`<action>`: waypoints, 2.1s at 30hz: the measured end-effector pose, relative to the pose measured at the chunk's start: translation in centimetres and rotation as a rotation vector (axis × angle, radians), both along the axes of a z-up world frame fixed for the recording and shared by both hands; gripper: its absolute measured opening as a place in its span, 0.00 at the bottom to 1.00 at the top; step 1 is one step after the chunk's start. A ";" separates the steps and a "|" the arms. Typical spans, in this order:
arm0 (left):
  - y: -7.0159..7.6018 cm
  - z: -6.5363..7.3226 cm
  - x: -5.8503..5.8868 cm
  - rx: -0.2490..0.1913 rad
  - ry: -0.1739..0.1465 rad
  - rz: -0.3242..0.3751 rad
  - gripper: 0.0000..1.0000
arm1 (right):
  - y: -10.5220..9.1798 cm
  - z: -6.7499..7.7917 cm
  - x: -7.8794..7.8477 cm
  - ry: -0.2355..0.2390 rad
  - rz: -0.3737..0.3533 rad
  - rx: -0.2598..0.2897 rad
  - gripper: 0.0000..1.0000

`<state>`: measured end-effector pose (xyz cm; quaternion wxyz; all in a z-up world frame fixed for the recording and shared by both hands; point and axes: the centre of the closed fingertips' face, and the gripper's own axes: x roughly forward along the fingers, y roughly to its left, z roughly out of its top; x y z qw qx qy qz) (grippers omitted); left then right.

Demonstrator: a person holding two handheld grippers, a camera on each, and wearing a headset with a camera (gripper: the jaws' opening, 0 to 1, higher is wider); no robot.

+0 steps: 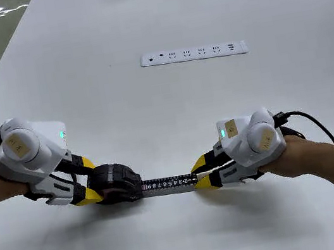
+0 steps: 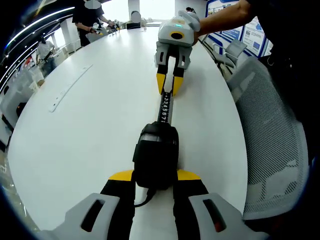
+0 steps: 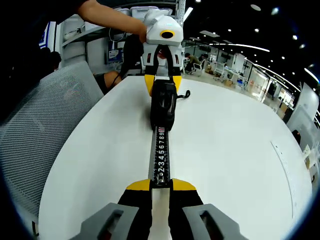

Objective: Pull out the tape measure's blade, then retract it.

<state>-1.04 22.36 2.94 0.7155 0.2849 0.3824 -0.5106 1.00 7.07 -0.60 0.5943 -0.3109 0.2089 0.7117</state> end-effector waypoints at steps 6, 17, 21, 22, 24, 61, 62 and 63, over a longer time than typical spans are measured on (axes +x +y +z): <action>0.0 0.0 0.0 0.003 0.005 -0.001 0.22 | -0.8 0.0 0.2 -0.003 -0.004 -0.005 0.08; 0.0 0.0 0.0 0.008 0.009 -0.002 0.22 | -2.7 0.1 0.4 -0.004 -0.016 -0.014 0.08; 0.0 0.1 -0.1 0.008 0.011 0.000 0.22 | -3.4 0.0 0.6 -0.008 -0.020 -0.020 0.08; 0.0 0.1 0.0 0.009 0.011 0.001 0.22 | -3.7 0.0 0.6 -0.009 -0.021 -0.022 0.08; 0.0 0.1 0.0 0.009 0.012 0.001 0.22 | -4.0 0.0 0.7 -0.009 -0.025 -0.022 0.08; -0.1 0.0 0.1 0.027 0.028 -0.005 0.22 | -10.9 -0.1 1.7 -0.001 -0.096 -0.085 0.08; -0.1 0.0 0.0 0.027 0.028 -0.005 0.22 | -11.1 -0.2 1.8 -0.001 -0.098 -0.087 0.08; -0.1 0.0 0.0 0.027 0.028 -0.006 0.22 | -11.2 -0.1 1.8 -0.002 -0.099 -0.088 0.08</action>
